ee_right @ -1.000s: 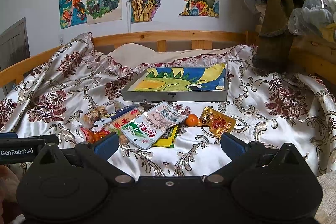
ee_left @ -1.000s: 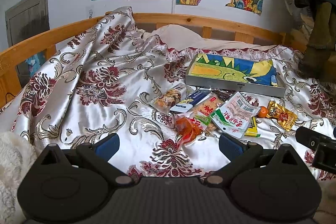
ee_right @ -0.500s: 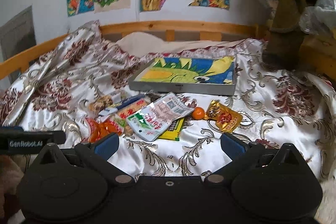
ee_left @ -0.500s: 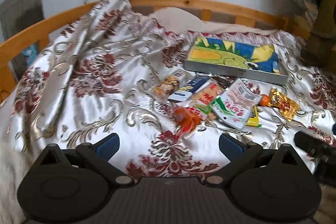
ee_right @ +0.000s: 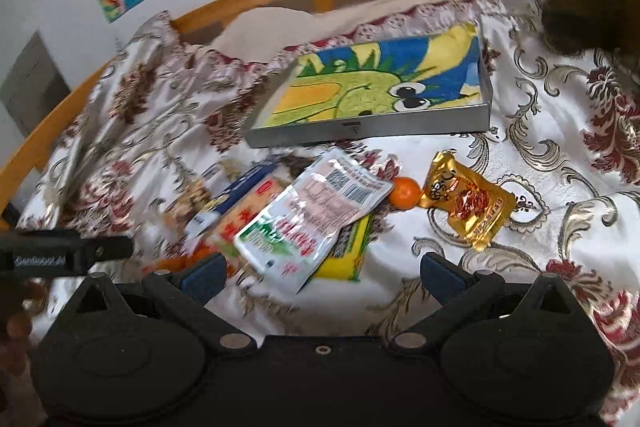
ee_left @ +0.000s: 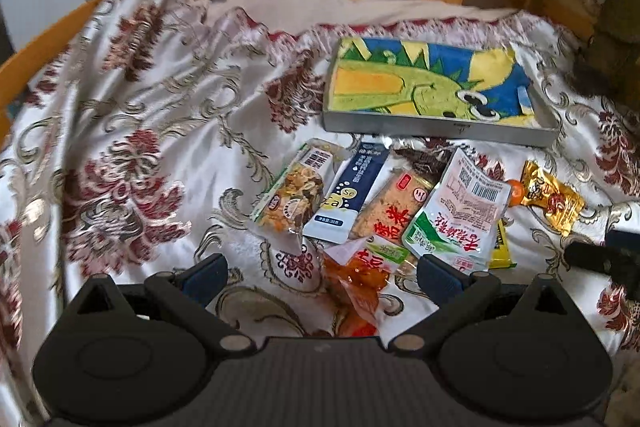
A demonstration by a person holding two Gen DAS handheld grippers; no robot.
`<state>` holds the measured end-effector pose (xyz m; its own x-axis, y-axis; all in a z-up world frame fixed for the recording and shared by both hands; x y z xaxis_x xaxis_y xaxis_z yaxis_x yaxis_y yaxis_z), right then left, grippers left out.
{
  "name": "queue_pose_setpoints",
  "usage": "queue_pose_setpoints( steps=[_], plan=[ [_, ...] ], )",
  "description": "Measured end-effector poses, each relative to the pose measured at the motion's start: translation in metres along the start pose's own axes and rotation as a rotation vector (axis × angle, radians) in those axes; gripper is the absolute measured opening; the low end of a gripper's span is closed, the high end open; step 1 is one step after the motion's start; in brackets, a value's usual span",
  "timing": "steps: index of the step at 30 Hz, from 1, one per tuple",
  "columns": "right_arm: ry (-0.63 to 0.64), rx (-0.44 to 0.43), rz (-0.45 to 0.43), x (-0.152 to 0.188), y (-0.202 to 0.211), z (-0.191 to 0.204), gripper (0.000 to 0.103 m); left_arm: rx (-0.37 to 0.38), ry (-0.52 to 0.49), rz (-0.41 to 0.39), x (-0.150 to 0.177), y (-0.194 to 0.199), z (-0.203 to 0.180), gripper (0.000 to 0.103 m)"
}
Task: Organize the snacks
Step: 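Reach left tool to orange jelly bag while right tool reaches white QR-code packet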
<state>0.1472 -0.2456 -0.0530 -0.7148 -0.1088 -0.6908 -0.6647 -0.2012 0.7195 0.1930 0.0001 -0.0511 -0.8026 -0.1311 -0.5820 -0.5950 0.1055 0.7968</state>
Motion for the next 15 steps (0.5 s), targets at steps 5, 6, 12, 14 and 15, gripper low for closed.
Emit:
queue_pose_setpoints(
  steps=[5,6,12,14,15],
  plan=[
    [0.015,-0.016,0.023,-0.012,-0.034,-0.008,0.103,0.023,-0.001,0.075,0.001,-0.027,0.008,0.102],
    [0.004,-0.032,0.028,-0.013,-0.040,-0.009,0.103,0.032,0.008,0.100,0.003,-0.031,0.009,0.102],
    [-0.011,-0.200,0.025,-0.018,-0.073,-0.001,0.102,0.094,0.024,0.241,0.021,-0.054,0.007,0.102],
    [-0.041,-0.249,0.035,-0.020,-0.081,0.000,0.102,0.083,0.012,0.243,0.022,-0.058,0.007,0.102],
    [-0.057,-0.262,0.042,-0.019,-0.084,-0.001,0.102,0.077,0.011,0.242,0.022,-0.060,0.007,0.102]
  ],
)
Point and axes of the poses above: each gripper's, at about its wrist camera, not at the fingertips, and y roughly against the way its jaws point, z to its left, x to its underside, the point moved 6 cm from there along -y, roughly the way its jaws point, and after that the axes turned 15 degrees about y, right-handed, at the moved point
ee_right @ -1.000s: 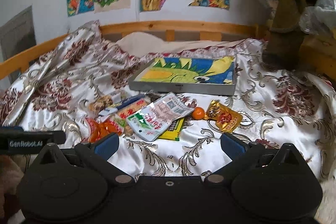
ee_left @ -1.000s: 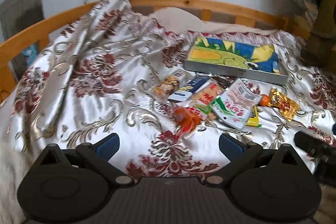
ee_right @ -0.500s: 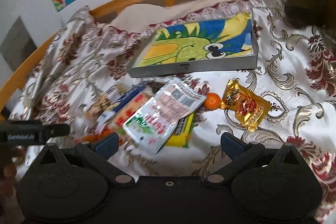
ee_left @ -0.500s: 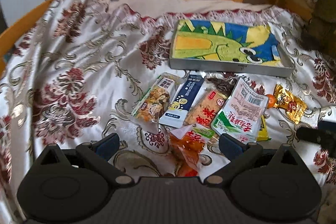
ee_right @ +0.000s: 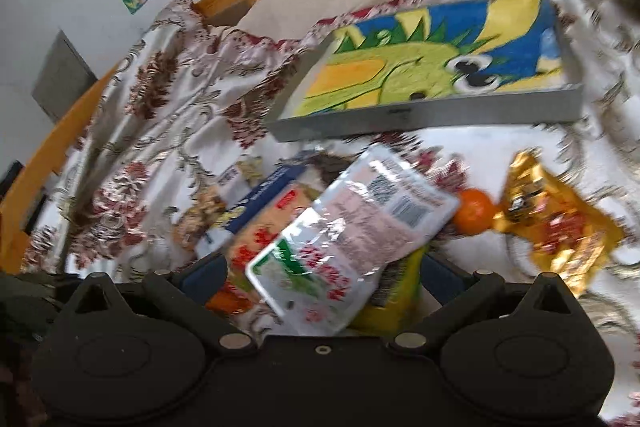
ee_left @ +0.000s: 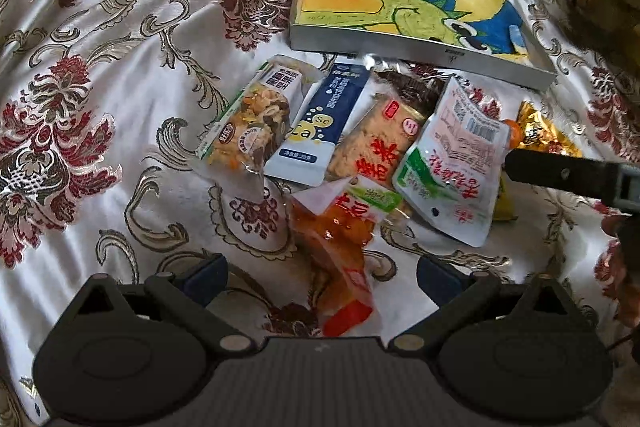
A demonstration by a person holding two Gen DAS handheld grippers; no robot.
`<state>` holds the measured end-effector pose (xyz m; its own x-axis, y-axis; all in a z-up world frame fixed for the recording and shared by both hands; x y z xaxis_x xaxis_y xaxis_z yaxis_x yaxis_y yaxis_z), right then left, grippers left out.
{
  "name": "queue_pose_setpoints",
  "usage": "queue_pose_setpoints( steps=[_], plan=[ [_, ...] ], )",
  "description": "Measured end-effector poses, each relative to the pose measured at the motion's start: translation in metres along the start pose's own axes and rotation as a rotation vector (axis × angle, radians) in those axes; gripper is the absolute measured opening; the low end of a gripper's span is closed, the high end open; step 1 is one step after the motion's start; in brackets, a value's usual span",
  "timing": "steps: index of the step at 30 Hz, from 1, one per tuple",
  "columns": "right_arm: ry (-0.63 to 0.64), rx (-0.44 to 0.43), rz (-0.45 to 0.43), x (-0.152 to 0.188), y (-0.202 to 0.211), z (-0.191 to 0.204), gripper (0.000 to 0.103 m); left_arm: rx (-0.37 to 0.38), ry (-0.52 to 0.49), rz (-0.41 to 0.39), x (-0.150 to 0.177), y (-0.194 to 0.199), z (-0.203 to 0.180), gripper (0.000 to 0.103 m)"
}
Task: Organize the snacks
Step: 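Reach left tool to orange jelly bag while right tool reaches white QR-code packet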
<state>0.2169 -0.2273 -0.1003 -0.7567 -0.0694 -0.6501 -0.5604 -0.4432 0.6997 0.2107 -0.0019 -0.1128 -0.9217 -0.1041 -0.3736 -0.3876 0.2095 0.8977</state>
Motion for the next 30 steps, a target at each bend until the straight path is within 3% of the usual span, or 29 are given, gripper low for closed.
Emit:
queue_pose_setpoints(
  steps=[3,11,22,25,30],
  plan=[
    [-0.027,-0.006,0.031,0.004,-0.008,-0.002,0.102,0.001,0.019,0.027,0.002,-0.009,0.000,0.100],
    [-0.054,-0.018,0.018,0.008,-0.018,-0.007,0.076,0.022,-0.015,0.026,0.008,-0.015,-0.008,0.075],
    [-0.089,-0.007,0.038,0.012,-0.028,-0.017,0.067,0.047,-0.034,0.011,0.008,-0.024,-0.011,0.052],
    [-0.052,-0.018,0.035,0.010,-0.036,-0.013,0.063,0.031,-0.049,0.021,0.007,-0.028,-0.011,0.045],
    [0.019,-0.021,0.014,0.005,-0.050,-0.005,0.059,0.071,0.017,0.025,0.001,-0.028,-0.006,0.037]
  ],
)
Point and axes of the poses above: each gripper's, at about its wrist camera, not at the fingertips, and y roughly against the way its jaws point, z to its left, x to its underside, the point moved 6 cm from there along -y, roughly the way its jaws point, and after that the axes turned 15 degrees about y, right-handed, at the moved point
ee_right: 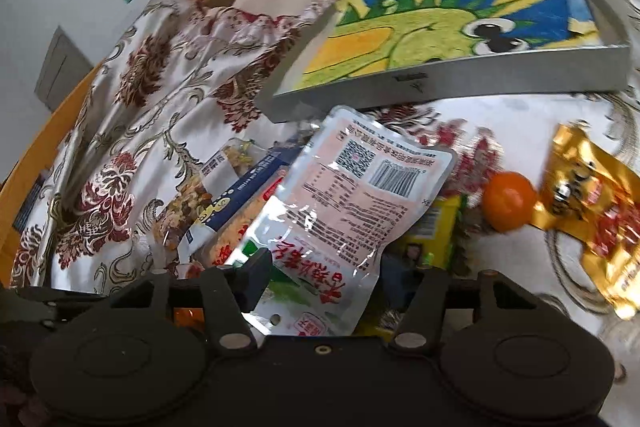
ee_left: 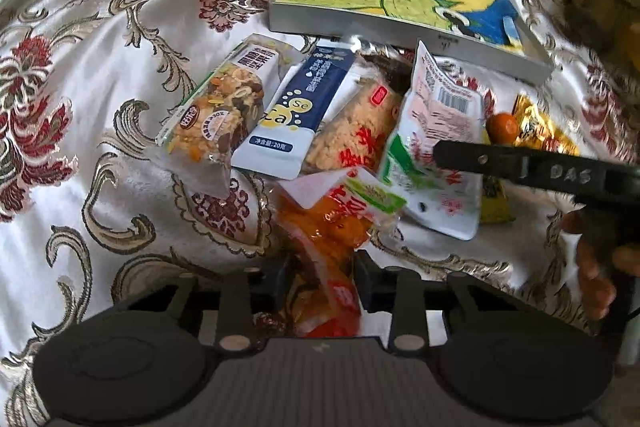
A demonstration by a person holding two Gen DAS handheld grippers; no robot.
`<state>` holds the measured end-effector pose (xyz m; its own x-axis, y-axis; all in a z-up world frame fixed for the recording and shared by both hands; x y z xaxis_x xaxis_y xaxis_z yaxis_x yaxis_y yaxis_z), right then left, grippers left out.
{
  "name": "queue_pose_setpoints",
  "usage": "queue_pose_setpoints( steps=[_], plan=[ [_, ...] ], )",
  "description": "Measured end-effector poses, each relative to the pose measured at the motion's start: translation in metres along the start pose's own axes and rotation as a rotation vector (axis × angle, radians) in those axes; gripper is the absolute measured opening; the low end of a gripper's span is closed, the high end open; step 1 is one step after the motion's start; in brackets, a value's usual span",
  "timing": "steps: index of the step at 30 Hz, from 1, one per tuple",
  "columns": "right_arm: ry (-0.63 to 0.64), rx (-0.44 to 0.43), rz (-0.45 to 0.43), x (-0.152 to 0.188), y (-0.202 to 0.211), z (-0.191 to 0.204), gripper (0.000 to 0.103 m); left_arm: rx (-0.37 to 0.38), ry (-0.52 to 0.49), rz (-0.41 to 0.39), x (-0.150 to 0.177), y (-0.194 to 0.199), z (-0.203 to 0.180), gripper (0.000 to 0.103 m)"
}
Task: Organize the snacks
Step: 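Reach left tool to orange jelly bag while right tool reaches white QR-code packet, then close left tool on orange jelly bag while right tool grasps white packet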
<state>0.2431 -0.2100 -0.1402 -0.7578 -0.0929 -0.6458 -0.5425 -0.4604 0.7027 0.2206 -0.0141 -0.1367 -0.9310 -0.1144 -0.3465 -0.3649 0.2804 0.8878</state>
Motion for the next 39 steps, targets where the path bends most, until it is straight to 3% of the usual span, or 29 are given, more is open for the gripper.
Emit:
queue_pose_setpoints(
  steps=[5,10,18,27,29,35,39],
  plan=[
    [-0.041,-0.006,-0.004,-0.001,-0.004,-0.003,0.048,-0.010,-0.057,-0.022,0.004,-0.001,-0.008,0.037],
    [-0.002,0.011,-0.003,-0.003,-0.009,0.002,0.048,-0.018,-0.045,-0.012,0.003,-0.009,-0.009,0.039],
    [-0.109,-0.030,-0.004,-0.004,-0.023,-0.004,0.056,-0.001,0.046,0.026,-0.002,-0.019,-0.001,0.042],
    [-0.161,0.008,-0.013,-0.004,-0.018,-0.008,0.030,0.008,0.061,0.026,0.000,-0.013,-0.004,0.040],
    [-0.156,0.017,-0.025,-0.006,-0.014,-0.007,0.018,0.032,0.086,0.040,0.002,-0.010,-0.005,0.040],
    [-0.112,0.039,-0.042,-0.010,-0.002,0.000,0.011,0.122,0.184,0.077,0.004,-0.005,-0.002,0.039],
    [-0.108,0.063,-0.060,-0.012,0.014,0.001,0.009,0.134,0.174,0.061,0.005,0.000,-0.006,0.039]
  ],
)
Point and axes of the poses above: each gripper's, at about its wrist camera, not at the fingertips, and y roughly against the way its jaws point, z to its left, x to its underside, the point moved 6 cm from there along -y, roughly the way its jaws point, and after that the axes turned 15 degrees about y, right-handed, at the moved point
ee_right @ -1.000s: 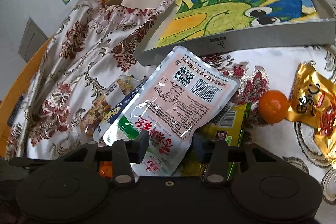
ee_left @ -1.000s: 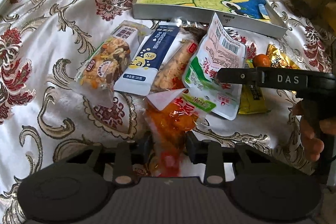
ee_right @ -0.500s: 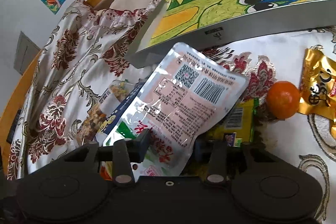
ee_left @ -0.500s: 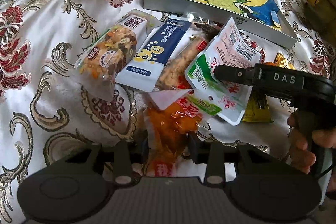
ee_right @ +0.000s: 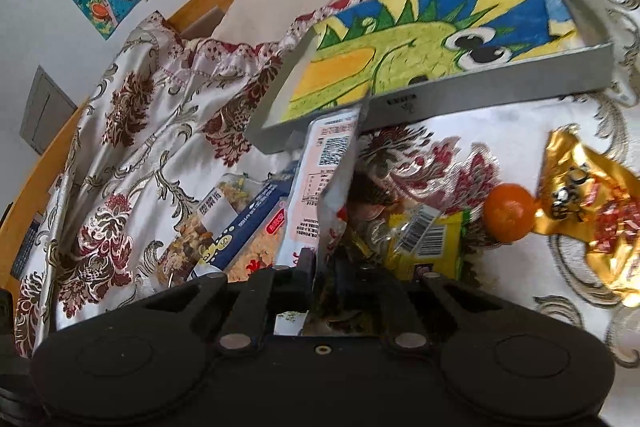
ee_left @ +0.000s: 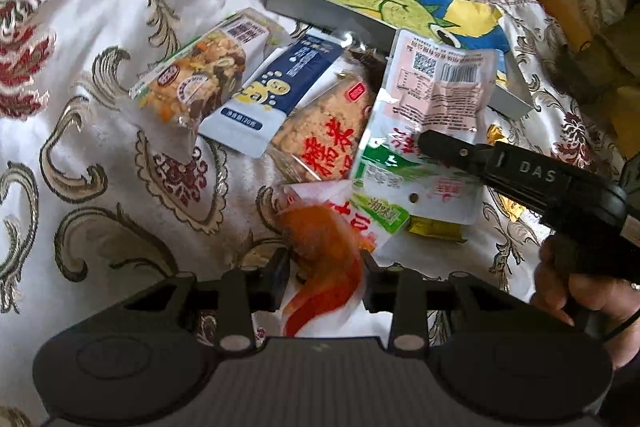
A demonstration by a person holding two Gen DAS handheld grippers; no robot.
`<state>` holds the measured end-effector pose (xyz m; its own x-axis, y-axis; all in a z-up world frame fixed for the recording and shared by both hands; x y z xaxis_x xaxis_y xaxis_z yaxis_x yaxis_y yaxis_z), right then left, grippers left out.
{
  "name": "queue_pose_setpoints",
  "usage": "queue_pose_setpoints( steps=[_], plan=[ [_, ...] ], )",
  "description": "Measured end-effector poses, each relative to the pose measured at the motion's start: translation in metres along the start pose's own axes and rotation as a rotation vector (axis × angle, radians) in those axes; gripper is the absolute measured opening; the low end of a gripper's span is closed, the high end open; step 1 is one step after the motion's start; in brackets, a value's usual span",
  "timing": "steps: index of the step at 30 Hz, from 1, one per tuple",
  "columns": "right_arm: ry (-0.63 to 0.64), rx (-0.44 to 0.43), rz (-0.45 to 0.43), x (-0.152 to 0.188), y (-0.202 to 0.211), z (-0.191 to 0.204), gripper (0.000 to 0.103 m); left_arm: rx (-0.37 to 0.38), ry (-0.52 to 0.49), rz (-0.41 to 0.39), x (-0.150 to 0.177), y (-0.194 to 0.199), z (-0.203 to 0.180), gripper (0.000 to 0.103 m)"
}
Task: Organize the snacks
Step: 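Close left tool on orange jelly bag while right tool grasps white packet, then carry orange bag into grey tray with left tool while right tool carries white packet there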
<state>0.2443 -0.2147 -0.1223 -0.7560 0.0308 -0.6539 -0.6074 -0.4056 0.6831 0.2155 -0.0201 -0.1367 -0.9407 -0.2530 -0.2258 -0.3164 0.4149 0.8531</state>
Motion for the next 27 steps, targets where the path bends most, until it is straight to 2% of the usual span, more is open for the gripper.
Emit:
queue_pose_setpoints(
  steps=[5,11,15,21,27],
  plan=[
    [0.015,0.041,-0.040,-0.005,0.020,-0.001,0.009,-0.007,-0.036,-0.025,0.002,0.005,-0.007,0.038],
    [0.007,0.066,-0.099,-0.013,0.041,-0.006,0.009,0.022,-0.080,-0.076,0.004,0.015,-0.015,0.035],
    [-0.015,0.066,-0.098,-0.013,0.042,-0.011,0.009,0.013,-0.072,-0.065,0.003,0.008,-0.012,0.035],
    [-0.010,0.056,-0.101,-0.013,0.038,-0.009,0.009,0.023,-0.064,-0.137,-0.002,0.019,-0.010,0.034],
    [0.007,0.052,-0.125,-0.016,0.040,-0.006,0.009,0.080,-0.068,-0.198,-0.004,0.029,-0.017,0.034]
  ],
)
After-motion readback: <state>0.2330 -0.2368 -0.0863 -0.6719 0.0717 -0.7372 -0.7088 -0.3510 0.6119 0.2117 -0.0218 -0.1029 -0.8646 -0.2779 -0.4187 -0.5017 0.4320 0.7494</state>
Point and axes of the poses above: each gripper's, at about its wrist camera, not at the fingertips, and y roughly against the way its jaws point, z to its left, x to its underside, the point moved 6 cm from there along -y, roughly the way its jaws point, and after that the axes turned 15 degrees about y, right-handed, at the moved point
